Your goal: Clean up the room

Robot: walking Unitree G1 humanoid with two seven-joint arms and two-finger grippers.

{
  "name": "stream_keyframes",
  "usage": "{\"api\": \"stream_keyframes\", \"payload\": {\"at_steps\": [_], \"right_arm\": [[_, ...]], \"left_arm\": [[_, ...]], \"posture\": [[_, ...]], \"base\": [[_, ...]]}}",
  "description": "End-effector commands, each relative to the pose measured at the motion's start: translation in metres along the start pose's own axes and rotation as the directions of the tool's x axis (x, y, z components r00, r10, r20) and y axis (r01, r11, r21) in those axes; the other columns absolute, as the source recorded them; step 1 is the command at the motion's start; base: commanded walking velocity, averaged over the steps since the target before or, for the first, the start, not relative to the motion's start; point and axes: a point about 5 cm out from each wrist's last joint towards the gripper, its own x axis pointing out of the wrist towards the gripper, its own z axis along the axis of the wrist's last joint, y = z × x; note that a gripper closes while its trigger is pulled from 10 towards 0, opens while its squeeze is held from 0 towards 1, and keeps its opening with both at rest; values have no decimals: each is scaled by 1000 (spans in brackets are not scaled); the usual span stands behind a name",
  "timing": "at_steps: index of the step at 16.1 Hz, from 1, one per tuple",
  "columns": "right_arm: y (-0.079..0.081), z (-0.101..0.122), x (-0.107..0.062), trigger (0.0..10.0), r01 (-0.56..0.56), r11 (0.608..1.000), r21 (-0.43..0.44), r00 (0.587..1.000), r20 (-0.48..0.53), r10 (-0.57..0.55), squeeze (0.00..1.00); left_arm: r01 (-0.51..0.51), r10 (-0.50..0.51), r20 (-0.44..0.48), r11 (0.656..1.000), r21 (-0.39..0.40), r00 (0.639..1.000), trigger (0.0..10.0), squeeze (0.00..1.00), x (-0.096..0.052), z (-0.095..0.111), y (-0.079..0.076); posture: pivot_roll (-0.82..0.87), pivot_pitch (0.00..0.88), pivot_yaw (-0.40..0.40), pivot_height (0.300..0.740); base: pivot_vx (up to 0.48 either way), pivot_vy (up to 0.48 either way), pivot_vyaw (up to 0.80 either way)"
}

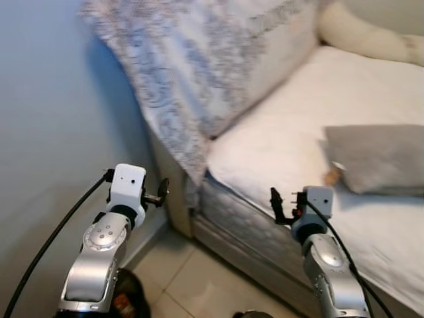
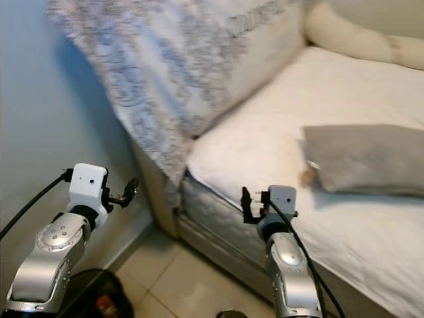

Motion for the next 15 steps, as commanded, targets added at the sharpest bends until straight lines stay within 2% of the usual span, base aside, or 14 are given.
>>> {"api": "stream_keyframes", "payload": {"at_steps": [1, 2, 4, 5, 6, 7, 10, 11, 12, 15], "right_arm": [[2, 5, 2, 10000, 0, 1000, -3, 1000, 15, 0, 0], [3, 5, 2, 10000, 1, 1000, -4, 1000, 16, -1, 0], [3, 5, 2, 10000, 3, 1000, -5, 1000, 17, -3, 0], [3, 5, 2, 10000, 4, 1000, -4, 1000, 17, -4, 0], [3, 5, 2, 10000, 5, 1000, -4, 1000, 17, -5, 0], [3, 5, 2, 10000, 5, 1000, -3, 1000, 18, -5, 0], [2, 6, 2, 10000, 6, 1000, -6, 1000, 21, -6, 0], [2, 7, 2, 10000, 8, 1000, -9, 1000, 27, -8, 0], [0, 9, 3, 10000, 13, 1000, -16, 999, 36, -12, 0], [0, 23, 7, 10000, -16, 998, -57, 996, 88, 21, 0]], "left_arm": [[-28, 28, 14, 999, 18, 1000, 10000, 0, 1, 3, 5], [-26, 26, 19, 999, 23, 999, 10000, 0, 1, 3, 5], [-139, 135, 120, 990, 21, 984, 10000, 0, 5, 9, 12], [-162, 157, 133, 987, 23, 979, 10000, 0, 5, 10, 13], [-175, 176, 156, 984, -21, 972, 10000, 0, 6, 13, 13], [-172, 177, 171, 984, -43, 969, 10000, 27, 5, 14, 13], [-180, 184, 156, 983, -40, 970, 10000, 4, 5, 11, 14], [-134, 141, 116, 989, -68, 983, 10000, 0, 5, 7, 13], [-88, 95, 114, 994, -68, 989, 10000, 0, 5, 6, 11], [-69, 77, 128, 996, -61, 989, 10000, 0, 3, 5, 11]], "posture": [[-36, 0, 39, 740], [-37, 0, 39, 740], [-38, 0, 40, 740], [-38, 0, 40, 740], [-39, 0, 40, 740], [-40, 0, 41, 740], [-40, 0, 39, 740], [-40, 0, 40, 740], [-40, 0, 40, 740], [-43, 0, 40, 740]], "base": [[0, 0, -800], [0, 0, -800], [0, 0, -800], [0, 0, -800], [0, 0, -800], [0, 0, -800], [0, 0, -800], [0, 0, -800], [0, 0, -800], [0, 0, -442]]}}
